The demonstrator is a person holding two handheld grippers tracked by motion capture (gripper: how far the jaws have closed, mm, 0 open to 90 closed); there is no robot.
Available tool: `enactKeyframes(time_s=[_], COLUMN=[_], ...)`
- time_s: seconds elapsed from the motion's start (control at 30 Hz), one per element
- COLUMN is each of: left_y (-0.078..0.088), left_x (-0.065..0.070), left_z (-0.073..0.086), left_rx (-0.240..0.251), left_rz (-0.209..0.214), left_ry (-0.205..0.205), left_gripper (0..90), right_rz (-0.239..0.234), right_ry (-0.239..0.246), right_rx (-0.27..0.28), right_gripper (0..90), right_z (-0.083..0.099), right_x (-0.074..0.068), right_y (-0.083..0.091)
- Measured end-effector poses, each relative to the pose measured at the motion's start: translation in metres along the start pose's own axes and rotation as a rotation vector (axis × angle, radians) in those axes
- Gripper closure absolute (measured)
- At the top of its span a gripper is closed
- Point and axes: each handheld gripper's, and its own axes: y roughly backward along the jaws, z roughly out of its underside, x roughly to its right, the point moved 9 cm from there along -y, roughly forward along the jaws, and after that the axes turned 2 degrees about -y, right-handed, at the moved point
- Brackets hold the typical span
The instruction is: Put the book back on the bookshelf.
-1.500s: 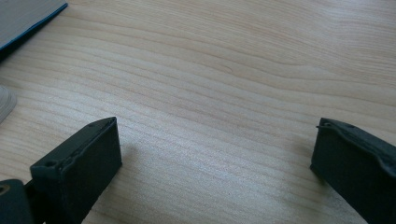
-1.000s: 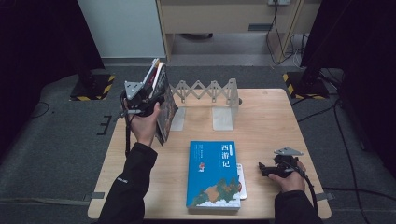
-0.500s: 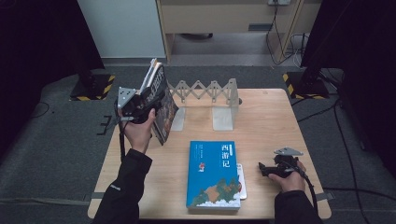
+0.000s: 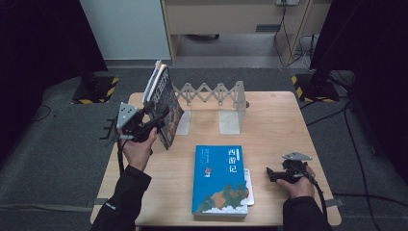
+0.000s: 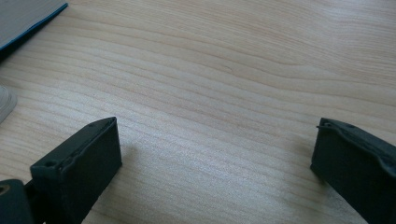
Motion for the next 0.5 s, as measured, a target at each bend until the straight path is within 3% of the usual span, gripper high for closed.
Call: enactKeyframes(time_s=[0.33,0.5], left_y=[0.017,0.025], left_x=[0.000,0.002], left_z=[0.023,0.044], left_rx=[-0.048,-0.095], left_rz=[0.022,0.041], left_ry=[-0.023,-0.024], left_gripper=[37.4,36.7], right_rz=[-0.001,-0.001], right_ry=[0.000,0.000], right_rx=[0.000,0.000], right_gripper=[1.6,1.6], right_z=[0.000,0.000], right_x=[0.000,0.000], right_y=[0.000,0.000])
